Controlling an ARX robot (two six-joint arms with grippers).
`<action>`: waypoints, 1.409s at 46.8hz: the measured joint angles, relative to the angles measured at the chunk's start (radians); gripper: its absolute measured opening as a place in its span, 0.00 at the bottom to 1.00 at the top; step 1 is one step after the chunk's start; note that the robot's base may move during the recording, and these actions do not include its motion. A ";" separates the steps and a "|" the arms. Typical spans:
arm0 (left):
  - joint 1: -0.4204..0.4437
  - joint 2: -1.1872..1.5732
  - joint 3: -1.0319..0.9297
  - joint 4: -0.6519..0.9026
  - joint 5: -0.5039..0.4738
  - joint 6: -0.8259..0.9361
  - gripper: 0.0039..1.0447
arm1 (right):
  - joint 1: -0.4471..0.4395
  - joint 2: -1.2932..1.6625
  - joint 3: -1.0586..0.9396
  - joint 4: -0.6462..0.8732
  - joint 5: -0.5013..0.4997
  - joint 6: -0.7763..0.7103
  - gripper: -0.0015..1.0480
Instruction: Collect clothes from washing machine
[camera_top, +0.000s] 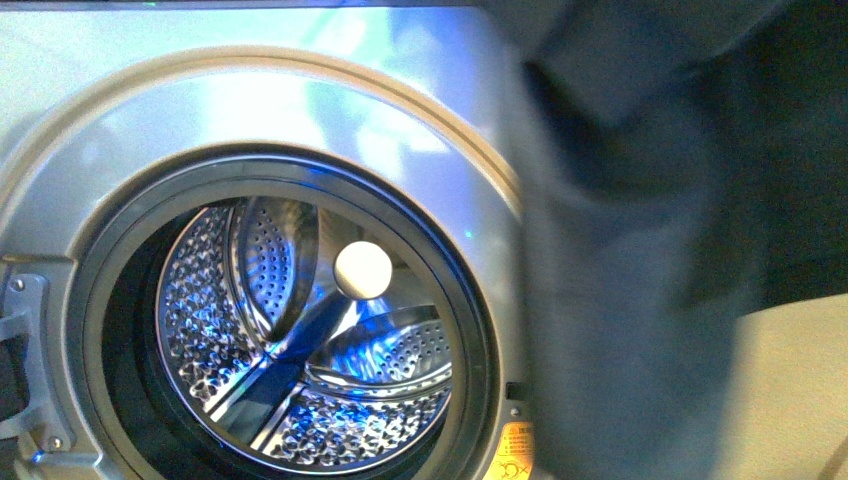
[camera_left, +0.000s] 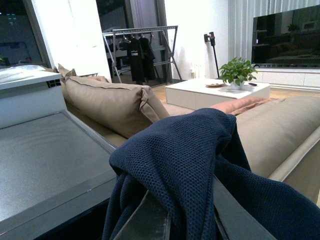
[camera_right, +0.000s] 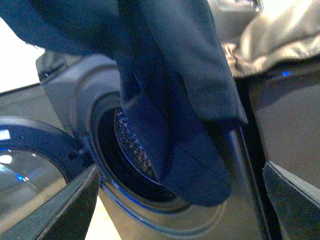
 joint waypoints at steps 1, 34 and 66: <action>0.000 0.000 0.000 0.000 0.000 0.000 0.09 | -0.013 0.026 0.015 0.043 -0.019 0.030 0.93; 0.000 0.001 0.000 0.000 0.001 0.002 0.09 | 0.430 0.403 0.689 -0.134 0.222 -0.110 0.93; 0.000 0.001 0.000 0.000 -0.003 0.003 0.09 | 0.432 0.892 0.962 -0.006 0.296 -0.453 0.93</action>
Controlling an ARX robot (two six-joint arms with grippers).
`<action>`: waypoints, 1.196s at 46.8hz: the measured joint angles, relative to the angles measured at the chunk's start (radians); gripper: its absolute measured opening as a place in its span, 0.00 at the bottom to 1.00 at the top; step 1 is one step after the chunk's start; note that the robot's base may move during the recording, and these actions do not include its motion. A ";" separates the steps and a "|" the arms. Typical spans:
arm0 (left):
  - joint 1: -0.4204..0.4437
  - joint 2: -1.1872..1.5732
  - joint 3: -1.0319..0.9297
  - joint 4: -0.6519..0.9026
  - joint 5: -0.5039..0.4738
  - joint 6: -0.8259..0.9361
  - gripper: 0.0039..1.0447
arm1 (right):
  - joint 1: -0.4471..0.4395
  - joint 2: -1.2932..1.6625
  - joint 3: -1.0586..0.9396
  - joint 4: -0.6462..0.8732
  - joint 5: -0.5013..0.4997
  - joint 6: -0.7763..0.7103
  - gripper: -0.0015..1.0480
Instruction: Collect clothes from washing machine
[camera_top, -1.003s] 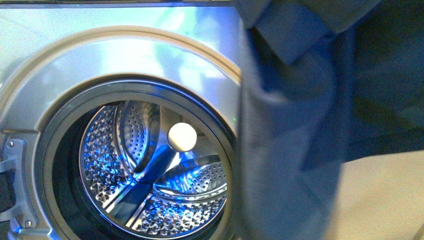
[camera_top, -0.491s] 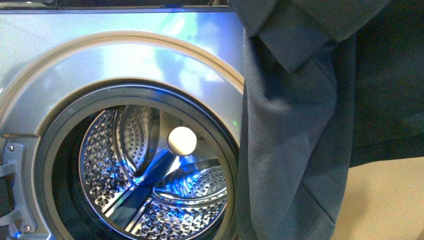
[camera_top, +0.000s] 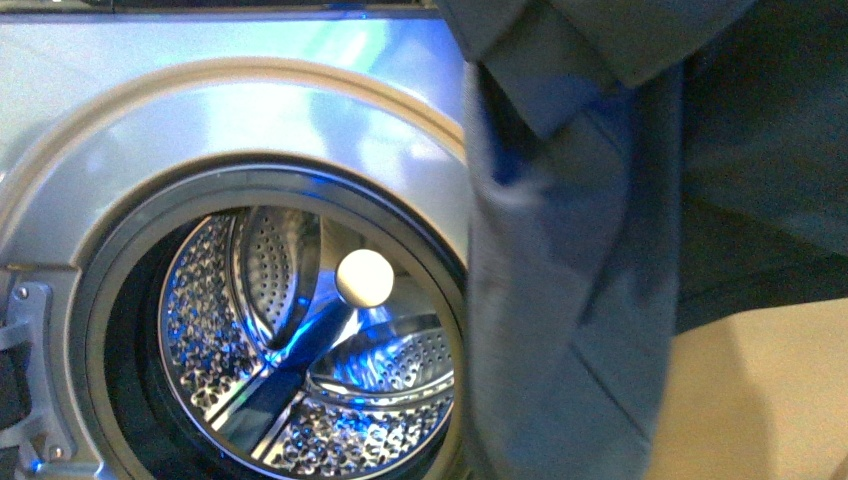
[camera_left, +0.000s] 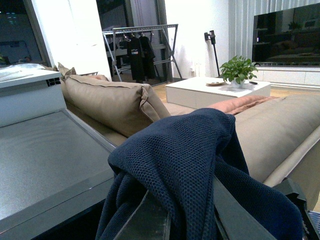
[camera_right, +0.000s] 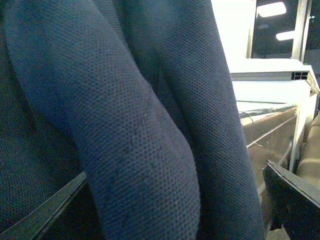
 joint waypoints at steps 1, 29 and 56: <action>0.000 0.000 0.000 0.000 0.000 0.000 0.09 | -0.001 0.010 0.006 0.005 -0.002 0.000 0.93; 0.000 0.000 0.000 0.000 -0.001 0.000 0.09 | 0.180 0.050 0.008 0.112 -0.063 0.201 0.93; 0.002 0.000 0.000 0.000 -0.009 0.007 0.15 | 0.319 0.110 0.036 0.048 0.172 0.120 0.72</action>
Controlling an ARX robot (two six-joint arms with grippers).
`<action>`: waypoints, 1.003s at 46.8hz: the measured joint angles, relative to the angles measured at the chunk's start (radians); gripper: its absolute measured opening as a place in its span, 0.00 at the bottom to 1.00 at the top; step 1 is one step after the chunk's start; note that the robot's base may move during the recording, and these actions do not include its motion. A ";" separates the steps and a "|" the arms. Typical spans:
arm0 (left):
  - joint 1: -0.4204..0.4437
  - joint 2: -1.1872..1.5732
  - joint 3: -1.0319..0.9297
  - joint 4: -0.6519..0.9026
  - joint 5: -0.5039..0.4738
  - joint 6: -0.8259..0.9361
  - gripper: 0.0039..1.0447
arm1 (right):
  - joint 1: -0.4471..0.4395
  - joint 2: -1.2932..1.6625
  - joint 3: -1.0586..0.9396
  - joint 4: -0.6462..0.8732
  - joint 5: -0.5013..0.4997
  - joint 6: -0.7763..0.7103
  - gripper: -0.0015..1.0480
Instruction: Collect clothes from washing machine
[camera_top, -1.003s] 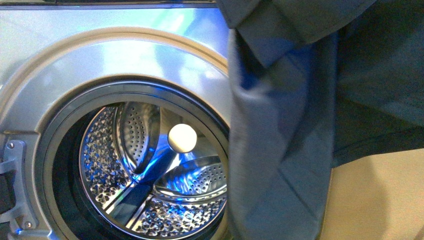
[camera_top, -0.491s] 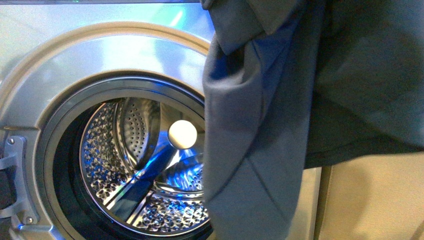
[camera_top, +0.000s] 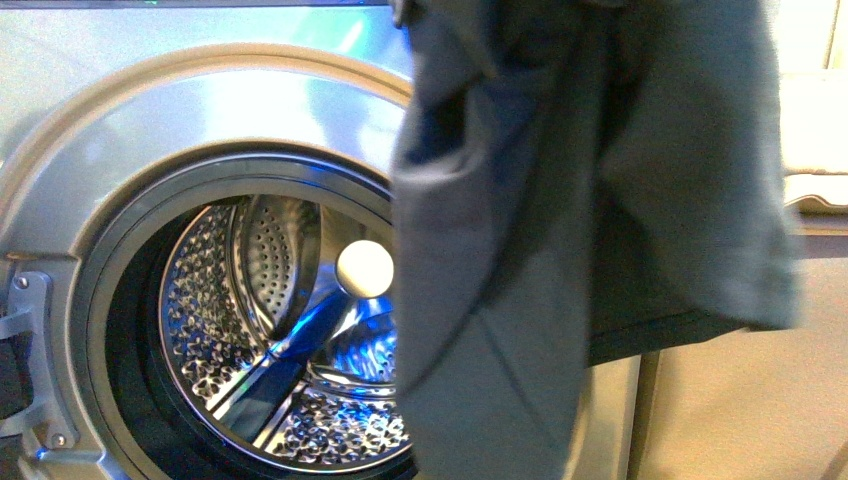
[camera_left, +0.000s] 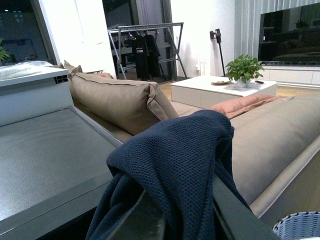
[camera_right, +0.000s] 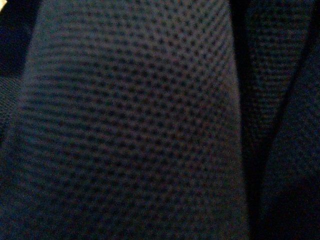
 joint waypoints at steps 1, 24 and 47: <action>0.000 0.000 0.000 0.000 0.000 0.000 0.18 | 0.000 0.000 0.000 -0.001 0.005 -0.002 0.71; -0.002 0.000 0.002 0.000 0.016 0.001 0.94 | -0.211 -0.119 -0.029 -0.023 0.023 0.035 0.14; -0.002 -0.001 0.011 0.000 0.016 0.003 0.94 | -0.823 -0.243 0.080 -0.206 -0.188 0.126 0.14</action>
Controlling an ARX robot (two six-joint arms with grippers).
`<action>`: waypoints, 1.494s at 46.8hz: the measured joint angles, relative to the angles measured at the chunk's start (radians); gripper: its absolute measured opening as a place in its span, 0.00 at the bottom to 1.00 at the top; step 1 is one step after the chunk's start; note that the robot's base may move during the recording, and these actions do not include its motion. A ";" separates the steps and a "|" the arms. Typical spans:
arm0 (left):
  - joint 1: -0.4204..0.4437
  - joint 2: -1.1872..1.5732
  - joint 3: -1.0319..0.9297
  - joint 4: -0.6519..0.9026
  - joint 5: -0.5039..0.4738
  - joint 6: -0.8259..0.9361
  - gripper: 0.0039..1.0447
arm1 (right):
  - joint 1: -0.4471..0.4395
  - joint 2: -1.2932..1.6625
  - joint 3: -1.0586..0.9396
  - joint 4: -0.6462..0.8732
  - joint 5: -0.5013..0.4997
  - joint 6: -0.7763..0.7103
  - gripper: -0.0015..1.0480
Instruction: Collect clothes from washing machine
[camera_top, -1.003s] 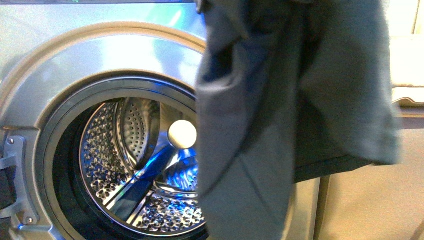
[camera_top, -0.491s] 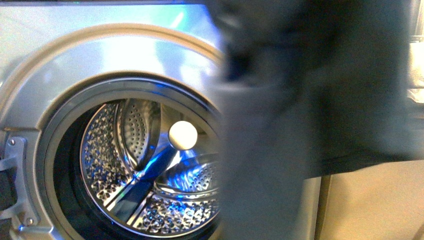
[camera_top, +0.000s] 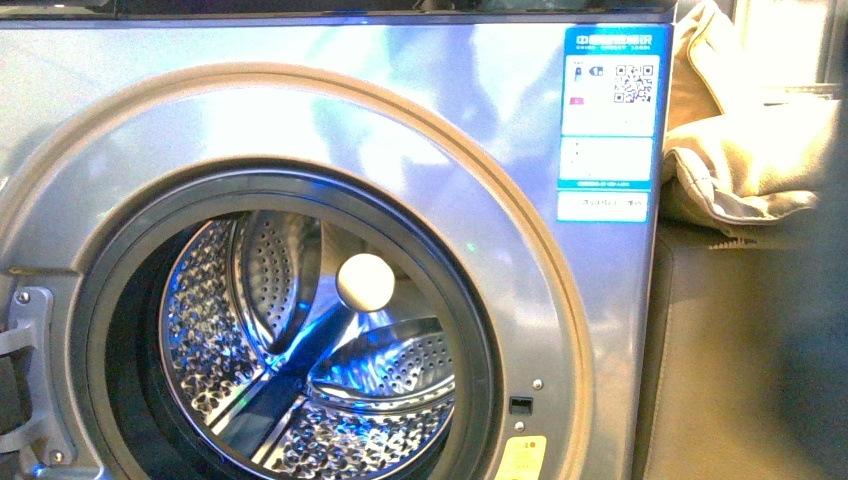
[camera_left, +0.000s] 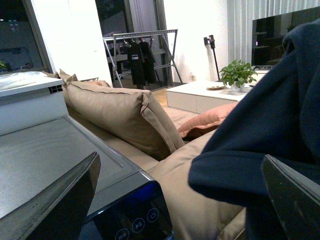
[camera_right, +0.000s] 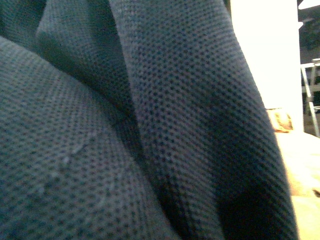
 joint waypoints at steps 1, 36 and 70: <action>0.000 0.000 0.000 0.000 0.000 0.000 0.94 | -0.043 -0.001 0.000 -0.017 -0.022 -0.014 0.14; 0.000 0.000 0.000 0.000 0.000 0.000 0.94 | -0.424 0.202 -0.371 -0.497 -0.215 -0.592 0.40; 0.000 -0.002 0.001 0.000 0.000 0.000 0.94 | -0.134 -0.243 -0.301 0.063 -0.100 -0.075 0.93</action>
